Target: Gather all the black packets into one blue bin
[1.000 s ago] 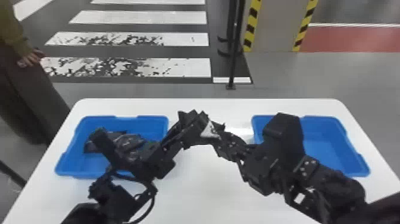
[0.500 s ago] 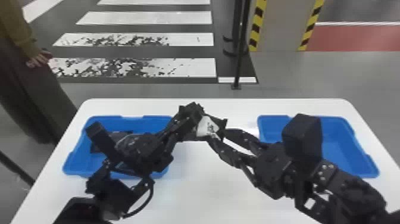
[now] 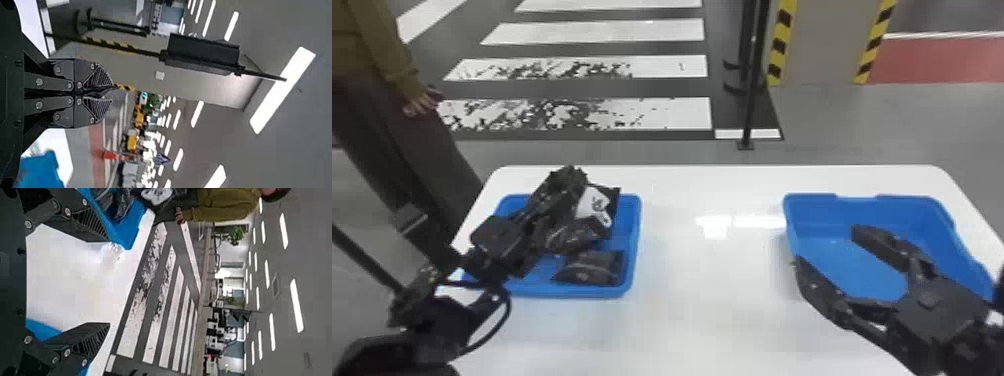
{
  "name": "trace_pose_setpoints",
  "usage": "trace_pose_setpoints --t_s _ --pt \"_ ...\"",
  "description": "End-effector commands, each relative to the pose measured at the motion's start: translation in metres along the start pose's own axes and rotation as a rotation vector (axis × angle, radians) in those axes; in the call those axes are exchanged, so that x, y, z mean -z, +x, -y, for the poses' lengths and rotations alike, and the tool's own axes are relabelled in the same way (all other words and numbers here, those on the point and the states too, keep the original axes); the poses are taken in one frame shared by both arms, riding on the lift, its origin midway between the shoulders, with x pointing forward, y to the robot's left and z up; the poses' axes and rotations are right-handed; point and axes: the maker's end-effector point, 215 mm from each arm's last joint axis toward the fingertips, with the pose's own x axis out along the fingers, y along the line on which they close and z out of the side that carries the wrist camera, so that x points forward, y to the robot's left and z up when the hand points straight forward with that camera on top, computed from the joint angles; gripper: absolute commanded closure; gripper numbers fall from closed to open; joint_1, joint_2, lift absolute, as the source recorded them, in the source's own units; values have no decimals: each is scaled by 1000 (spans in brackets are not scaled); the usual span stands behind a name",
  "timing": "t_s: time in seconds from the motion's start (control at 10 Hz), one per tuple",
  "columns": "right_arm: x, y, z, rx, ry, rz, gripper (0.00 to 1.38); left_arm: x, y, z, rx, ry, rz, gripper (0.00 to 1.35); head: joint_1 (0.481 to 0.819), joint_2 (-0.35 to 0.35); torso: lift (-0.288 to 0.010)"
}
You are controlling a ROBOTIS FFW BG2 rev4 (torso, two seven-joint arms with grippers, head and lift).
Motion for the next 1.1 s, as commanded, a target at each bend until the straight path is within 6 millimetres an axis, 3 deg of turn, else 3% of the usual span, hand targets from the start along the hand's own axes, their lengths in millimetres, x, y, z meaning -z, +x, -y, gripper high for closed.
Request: trace_pose_setpoints --t_s 0.0,0.2,0.3,0.4,0.5,0.7,1.0 --pt "52 -38 37 105 58 -73 182 -1 -31 -61 -111 162 -99 1199 695 92 -110" --pt "104 -71 60 181 91 -144 185 13 -62 -123 -216 270 -237 1128 695 117 -110" --pt "113 -75 63 193 96 -124 185 32 -65 -139 -231 243 -283 707 695 134 -110" --pt "115 -77 65 200 84 -101 186 36 -68 -141 -239 239 -295 156 695 146 -110" --pt "112 -79 64 206 85 -62 186 32 -66 -132 -220 257 -264 30 695 149 -110" --pt "116 -102 71 254 81 -29 186 21 -87 -87 -196 193 -157 223 695 135 -110" --pt "120 -154 104 351 18 -23 193 4 -165 -25 -243 141 -143 243 695 61 -110"
